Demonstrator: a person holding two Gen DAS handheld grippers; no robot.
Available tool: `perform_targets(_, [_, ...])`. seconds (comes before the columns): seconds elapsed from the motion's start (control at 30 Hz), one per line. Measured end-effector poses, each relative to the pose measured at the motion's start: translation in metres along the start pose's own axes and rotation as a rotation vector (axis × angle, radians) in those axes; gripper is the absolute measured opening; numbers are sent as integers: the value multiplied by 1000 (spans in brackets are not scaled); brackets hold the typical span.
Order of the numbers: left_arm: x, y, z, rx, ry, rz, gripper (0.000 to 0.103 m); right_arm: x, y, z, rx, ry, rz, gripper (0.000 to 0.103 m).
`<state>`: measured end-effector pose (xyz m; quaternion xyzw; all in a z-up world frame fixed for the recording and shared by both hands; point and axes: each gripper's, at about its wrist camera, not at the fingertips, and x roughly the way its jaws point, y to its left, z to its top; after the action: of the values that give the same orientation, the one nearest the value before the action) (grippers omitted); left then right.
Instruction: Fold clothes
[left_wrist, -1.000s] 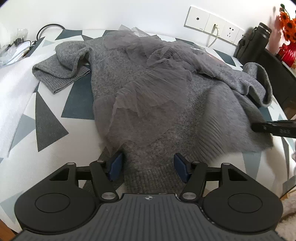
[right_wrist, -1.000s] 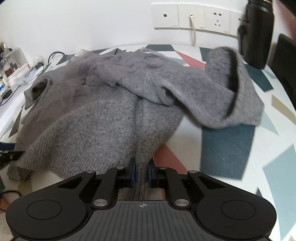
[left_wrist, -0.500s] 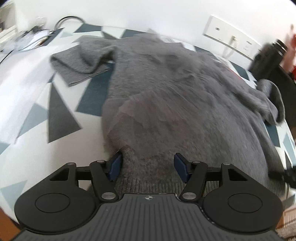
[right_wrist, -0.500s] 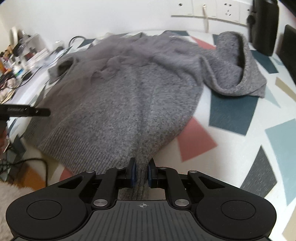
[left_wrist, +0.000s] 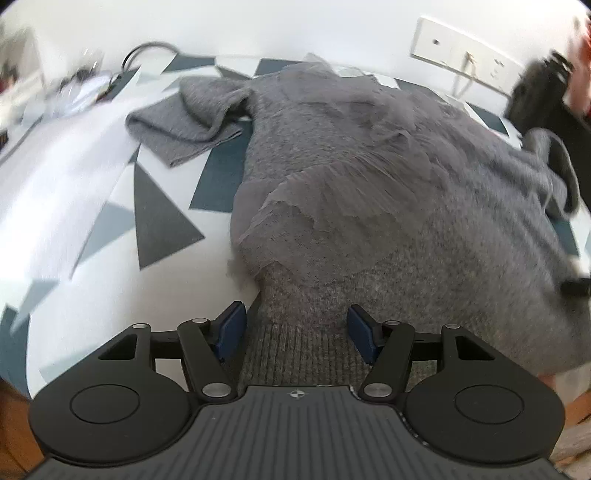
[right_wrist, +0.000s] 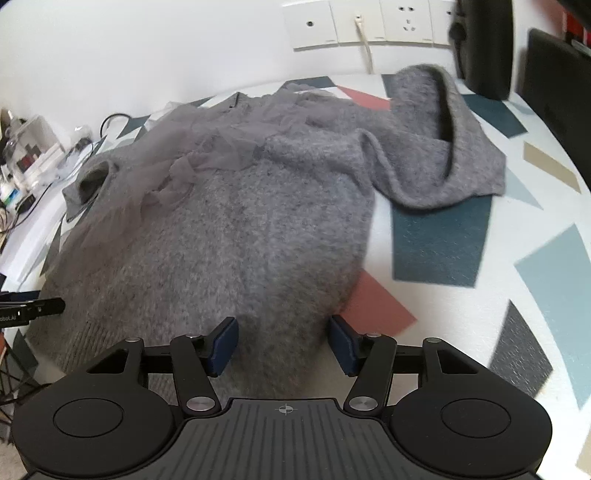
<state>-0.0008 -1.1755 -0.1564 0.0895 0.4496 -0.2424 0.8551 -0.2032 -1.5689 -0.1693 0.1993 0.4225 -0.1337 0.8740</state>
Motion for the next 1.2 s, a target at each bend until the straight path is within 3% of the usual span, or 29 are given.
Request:
perform_targets(0.1, [0, 0, 1, 0, -8, 1, 58, 3, 13, -1, -56, 4, -22, 46])
perform_targets(0.27, [2, 12, 11, -28, 4, -70, 14, 1, 27, -13, -135, -11, -58, 42])
perform_targets(0.4, [4, 19, 14, -17, 20, -157, 10, -1, 32, -14, -72, -13, -111, 27])
perform_targets(0.53, [-8, 20, 0, 39, 12, -197, 9, 1, 40, -11, -33, 3, -130, 14])
perform_targets(0.77, [-17, 45, -8, 46, 8, -218, 9, 2, 60, -19, -16, 3, -146, 12])
perform_targets(1.1, [-19, 64, -14, 67, -7, -241, 9, -21, 57, -50, 46, -17, -195, 11])
perform_targets(1.2, [-20, 66, -16, 70, -7, -244, 10, -21, 62, -48, 51, -2, -226, 18])
